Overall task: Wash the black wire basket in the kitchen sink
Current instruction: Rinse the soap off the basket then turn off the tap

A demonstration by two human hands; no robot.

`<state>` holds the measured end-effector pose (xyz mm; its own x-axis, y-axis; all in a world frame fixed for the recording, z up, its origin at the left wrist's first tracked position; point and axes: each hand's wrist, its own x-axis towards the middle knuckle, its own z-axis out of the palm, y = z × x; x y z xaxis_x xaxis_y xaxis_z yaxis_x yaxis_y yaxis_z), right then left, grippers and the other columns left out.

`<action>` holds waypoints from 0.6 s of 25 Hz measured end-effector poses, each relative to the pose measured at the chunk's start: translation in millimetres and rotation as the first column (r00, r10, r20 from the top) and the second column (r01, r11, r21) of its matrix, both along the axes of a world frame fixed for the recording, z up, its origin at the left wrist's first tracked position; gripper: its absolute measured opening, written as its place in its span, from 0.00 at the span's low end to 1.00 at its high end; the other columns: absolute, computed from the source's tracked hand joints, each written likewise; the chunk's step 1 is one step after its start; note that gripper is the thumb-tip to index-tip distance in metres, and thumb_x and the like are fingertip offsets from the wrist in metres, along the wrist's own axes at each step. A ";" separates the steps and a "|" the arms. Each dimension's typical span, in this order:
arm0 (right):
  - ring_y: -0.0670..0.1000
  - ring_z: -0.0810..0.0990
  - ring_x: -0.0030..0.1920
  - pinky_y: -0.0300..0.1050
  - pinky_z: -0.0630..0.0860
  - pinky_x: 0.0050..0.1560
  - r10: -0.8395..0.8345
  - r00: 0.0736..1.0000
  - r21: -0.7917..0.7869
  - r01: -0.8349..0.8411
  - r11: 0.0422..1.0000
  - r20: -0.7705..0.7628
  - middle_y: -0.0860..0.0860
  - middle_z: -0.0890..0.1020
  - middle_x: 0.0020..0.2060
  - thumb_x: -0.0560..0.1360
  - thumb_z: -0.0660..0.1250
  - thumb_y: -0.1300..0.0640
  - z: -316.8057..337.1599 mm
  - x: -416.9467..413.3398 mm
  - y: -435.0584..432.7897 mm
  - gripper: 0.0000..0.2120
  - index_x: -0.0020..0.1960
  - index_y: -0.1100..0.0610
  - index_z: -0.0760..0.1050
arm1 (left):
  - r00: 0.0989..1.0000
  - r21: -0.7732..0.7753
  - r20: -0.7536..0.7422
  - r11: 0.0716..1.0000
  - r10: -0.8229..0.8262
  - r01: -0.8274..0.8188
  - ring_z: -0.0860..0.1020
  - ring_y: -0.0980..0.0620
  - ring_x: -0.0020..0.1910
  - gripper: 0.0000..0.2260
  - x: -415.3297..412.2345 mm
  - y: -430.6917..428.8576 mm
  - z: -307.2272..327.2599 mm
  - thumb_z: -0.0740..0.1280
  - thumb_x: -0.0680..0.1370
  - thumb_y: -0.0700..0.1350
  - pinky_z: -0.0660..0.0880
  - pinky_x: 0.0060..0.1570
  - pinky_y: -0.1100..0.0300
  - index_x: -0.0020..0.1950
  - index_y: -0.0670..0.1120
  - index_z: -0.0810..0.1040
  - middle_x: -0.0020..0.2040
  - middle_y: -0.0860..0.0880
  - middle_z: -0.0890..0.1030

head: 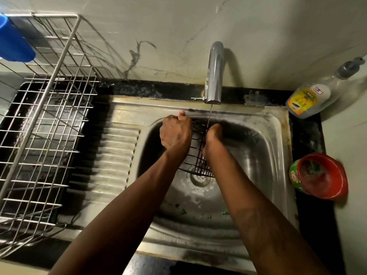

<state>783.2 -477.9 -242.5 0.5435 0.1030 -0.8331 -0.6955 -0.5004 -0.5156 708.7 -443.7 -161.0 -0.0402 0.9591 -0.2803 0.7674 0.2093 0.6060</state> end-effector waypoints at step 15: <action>0.61 0.71 0.70 0.58 0.67 0.69 0.042 0.997 -0.116 -0.035 0.993 0.059 0.62 0.70 0.72 0.81 0.47 0.34 -14.8 -0.2 -1.2 0.35 0.74 0.59 0.67 | 0.964 -0.150 0.140 0.968 0.224 -0.203 0.80 0.45 0.44 0.20 -16.7 2.5 1.5 0.63 0.80 0.61 0.76 0.48 0.51 0.45 0.45 0.81 0.42 0.46 0.82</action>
<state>783.0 -479.1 -257.2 0.5915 0.0301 -0.8057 -0.6435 -0.5844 -0.4943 692.0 -441.2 -159.5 -0.1859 0.8864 -0.4240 0.5949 0.4450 0.6694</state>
